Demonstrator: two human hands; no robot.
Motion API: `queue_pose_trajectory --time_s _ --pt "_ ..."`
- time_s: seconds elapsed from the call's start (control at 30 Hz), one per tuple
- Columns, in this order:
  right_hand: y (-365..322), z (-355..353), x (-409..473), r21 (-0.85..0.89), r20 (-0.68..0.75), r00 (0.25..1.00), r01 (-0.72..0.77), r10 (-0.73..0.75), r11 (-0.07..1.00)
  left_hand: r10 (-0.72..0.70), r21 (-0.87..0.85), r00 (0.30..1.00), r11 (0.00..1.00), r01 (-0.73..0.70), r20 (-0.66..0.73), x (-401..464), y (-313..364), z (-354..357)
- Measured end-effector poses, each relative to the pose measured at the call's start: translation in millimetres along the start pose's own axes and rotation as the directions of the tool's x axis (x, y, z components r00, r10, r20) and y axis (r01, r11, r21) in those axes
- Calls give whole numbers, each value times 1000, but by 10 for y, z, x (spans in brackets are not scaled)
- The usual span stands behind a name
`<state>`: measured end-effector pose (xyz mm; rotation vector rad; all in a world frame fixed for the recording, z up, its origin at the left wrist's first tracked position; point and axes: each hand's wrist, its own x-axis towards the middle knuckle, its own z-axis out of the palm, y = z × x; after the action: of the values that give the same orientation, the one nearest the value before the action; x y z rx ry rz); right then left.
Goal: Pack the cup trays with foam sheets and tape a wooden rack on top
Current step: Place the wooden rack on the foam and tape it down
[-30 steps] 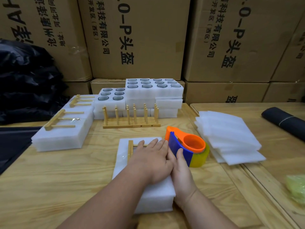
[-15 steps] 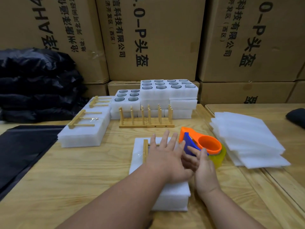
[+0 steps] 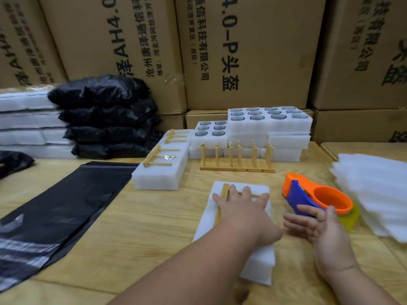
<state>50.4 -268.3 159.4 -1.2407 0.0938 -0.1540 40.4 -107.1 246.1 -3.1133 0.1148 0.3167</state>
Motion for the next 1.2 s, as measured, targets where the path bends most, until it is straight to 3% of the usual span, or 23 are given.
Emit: queue_pose_trajectory --time_s 0.3,0.83,1.2 --pt "-4 -9 -9 -88 0 1000 29 -29 996 -69 8 997 998 69 -32 -40 -882 102" --pt "-5 -1 -25 -149 16 999 42 -40 988 -313 -24 949 950 312 -37 -348 -2402 134" --pt "32 37 -30 -262 28 998 64 -59 963 -244 -14 967 970 243 -71 -421 -2654 119"
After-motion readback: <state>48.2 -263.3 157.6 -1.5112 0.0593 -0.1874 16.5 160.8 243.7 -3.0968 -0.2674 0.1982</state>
